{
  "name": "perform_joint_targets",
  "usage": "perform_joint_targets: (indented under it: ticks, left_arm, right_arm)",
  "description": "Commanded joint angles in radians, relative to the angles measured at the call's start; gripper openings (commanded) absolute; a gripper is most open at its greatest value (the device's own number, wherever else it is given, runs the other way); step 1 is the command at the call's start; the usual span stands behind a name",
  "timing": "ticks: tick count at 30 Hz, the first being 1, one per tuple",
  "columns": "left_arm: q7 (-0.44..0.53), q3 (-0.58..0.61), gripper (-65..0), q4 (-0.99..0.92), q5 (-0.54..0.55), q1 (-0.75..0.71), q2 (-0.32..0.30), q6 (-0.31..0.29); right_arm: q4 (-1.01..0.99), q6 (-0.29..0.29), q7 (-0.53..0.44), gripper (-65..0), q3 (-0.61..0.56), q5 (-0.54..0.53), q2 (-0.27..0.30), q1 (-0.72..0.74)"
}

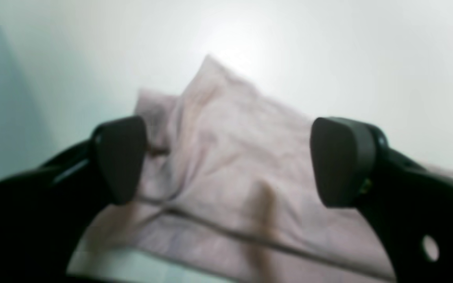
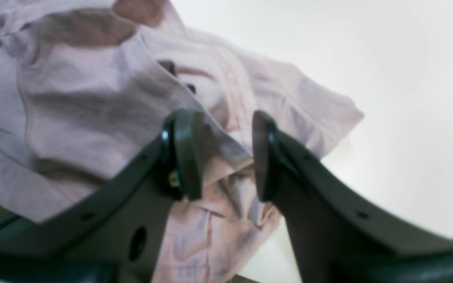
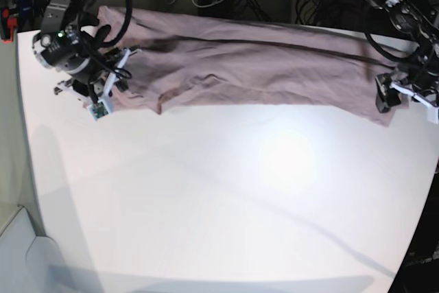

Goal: Layout the t-shirt on the table in an organized manner, then fold the t-shirt properly
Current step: 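Move the left gripper to the strip's other end and grasp it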

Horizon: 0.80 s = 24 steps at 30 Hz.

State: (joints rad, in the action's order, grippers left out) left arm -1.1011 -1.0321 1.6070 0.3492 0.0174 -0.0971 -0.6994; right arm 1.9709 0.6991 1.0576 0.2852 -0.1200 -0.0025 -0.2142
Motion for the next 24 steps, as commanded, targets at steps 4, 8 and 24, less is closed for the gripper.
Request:
perform_joint_targets:
  ticks: [4,8,24]
  left_arm:
    - [0.029,-0.003,0.0,0.026,0.015,-0.033,-0.076,0.001]
    - [0.049,-0.003,0.0,-0.076,-0.055,-0.029,-0.138,0.001]
    - [0.209,0.003,0.0,-0.379,-0.097,0.009,-0.160,0.001]
  right_arm:
    - [0.017,-0.001,-0.020,-43.3,0.001,-0.013,0.003,0.006]
    - [0.017,-0.001,-0.021,-43.3,0.001,-0.013,0.003,0.006]
    - [0.017,-0.001,-0.021,-43.3,0.004,-0.013,0.005,0.003]
